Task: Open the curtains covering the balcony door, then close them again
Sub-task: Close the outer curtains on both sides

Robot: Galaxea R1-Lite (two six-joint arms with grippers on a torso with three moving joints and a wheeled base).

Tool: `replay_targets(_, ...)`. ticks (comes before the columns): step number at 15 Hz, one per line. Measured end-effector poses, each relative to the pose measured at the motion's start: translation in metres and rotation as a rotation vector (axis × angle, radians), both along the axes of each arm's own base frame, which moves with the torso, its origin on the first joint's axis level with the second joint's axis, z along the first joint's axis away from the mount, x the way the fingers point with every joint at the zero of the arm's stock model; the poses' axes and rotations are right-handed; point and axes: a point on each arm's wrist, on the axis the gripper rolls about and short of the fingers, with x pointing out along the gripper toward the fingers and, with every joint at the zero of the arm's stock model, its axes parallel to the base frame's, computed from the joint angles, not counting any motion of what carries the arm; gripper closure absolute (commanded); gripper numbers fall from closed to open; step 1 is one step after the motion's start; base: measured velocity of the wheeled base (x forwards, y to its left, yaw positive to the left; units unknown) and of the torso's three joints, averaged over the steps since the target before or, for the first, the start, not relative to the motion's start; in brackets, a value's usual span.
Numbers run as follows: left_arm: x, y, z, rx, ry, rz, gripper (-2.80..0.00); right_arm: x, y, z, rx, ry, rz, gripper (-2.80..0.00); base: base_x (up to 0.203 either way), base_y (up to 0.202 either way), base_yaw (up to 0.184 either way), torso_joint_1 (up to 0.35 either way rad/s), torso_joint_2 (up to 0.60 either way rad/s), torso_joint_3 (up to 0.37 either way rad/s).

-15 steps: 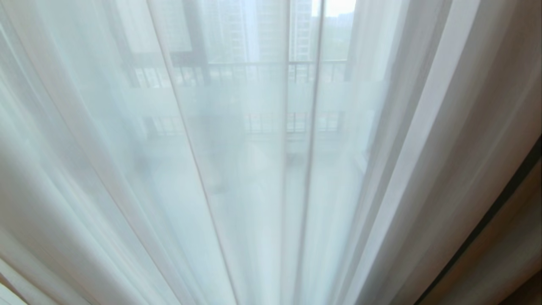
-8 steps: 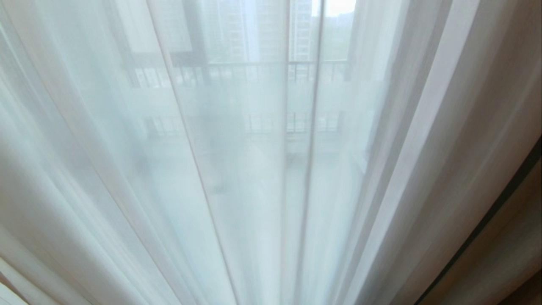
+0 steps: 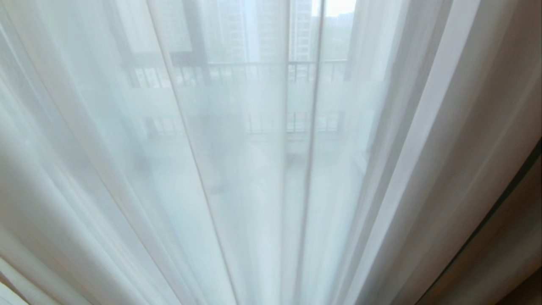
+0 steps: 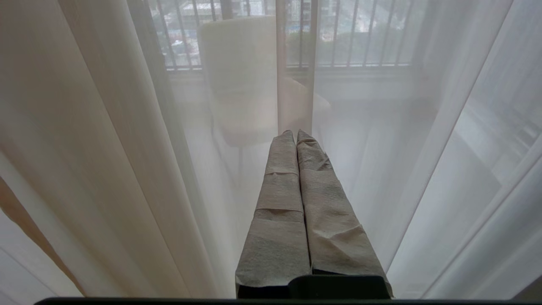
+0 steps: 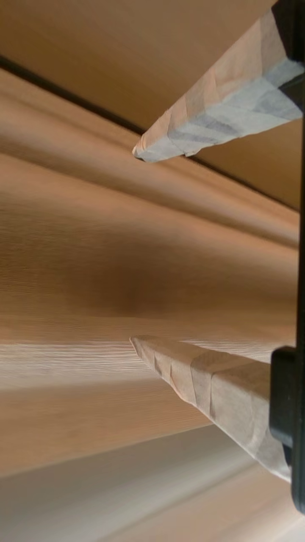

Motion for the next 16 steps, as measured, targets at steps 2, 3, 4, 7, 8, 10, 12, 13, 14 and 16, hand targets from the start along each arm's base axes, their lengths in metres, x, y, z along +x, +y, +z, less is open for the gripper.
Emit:
replay_targets(2,0.0,0.0,0.0,0.0,0.0,0.0,0.0,0.014,-0.01,0.011,0.035,-0.032,0.01,-2.8,0.0,0.0,0.0,0.0,0.0,0.0)
replay_targets(3,0.0,0.0,0.0,0.0,0.001,0.0,0.0,0.022,-0.015,0.017,0.051,-0.047,0.015,-2.8,0.0,0.0,0.0,0.0,0.0,0.0)
replay_targets(4,0.0,0.0,0.0,0.0,0.0,0.0,0.0,0.029,-0.02,0.021,0.067,-0.062,0.031,-2.8,0.0,0.0,0.0,0.0,0.0,0.0)
replay_targets(7,0.0,0.0,0.0,0.0,0.0,0.0,0.0,0.051,-0.032,0.037,0.068,-0.125,0.155,-2.8,0.0,0.0,0.0,0.0,0.0,0.0)
replay_targets(8,0.0,0.0,0.0,0.0,0.001,0.0,0.0,0.058,-0.036,0.042,0.054,-0.142,0.195,-2.8,0.0,0.0,0.0,0.0,0.0,0.0)
replay_targets(10,0.0,0.0,0.0,0.0,0.0,0.001,0.0,0.071,-0.044,0.049,0.036,-0.159,0.249,-2.8,0.0,0.0,0.0,0.0,0.0,0.0)
replay_targets(12,0.0,0.0,0.0,0.0,0.0,0.001,0.0,0.08,-0.05,0.054,0.042,-0.17,0.286,-2.8,0.0,0.0,0.0,0.0,0.0,0.0)
replay_targets(13,0.0,0.0,0.0,0.0,0.0,0.001,0.0,0.085,-0.052,0.055,0.044,-0.167,0.313,-2.8,0.0,0.0,0.0,0.0,0.0,0.0)
replay_targets(14,0.0,0.0,0.0,0.0,0.001,0.0,0.0,0.089,-0.054,0.055,0.044,-0.161,0.335,-2.8,0.0,0.0,0.0,0.0,0.0,0.0)
replay_targets(16,0.0,0.0,0.0,0.0,0.0,0.0,0.0,0.094,-0.056,0.057,0.045,-0.165,0.363,-2.8,0.0,0.0,0.0,0.0,0.0,0.0)
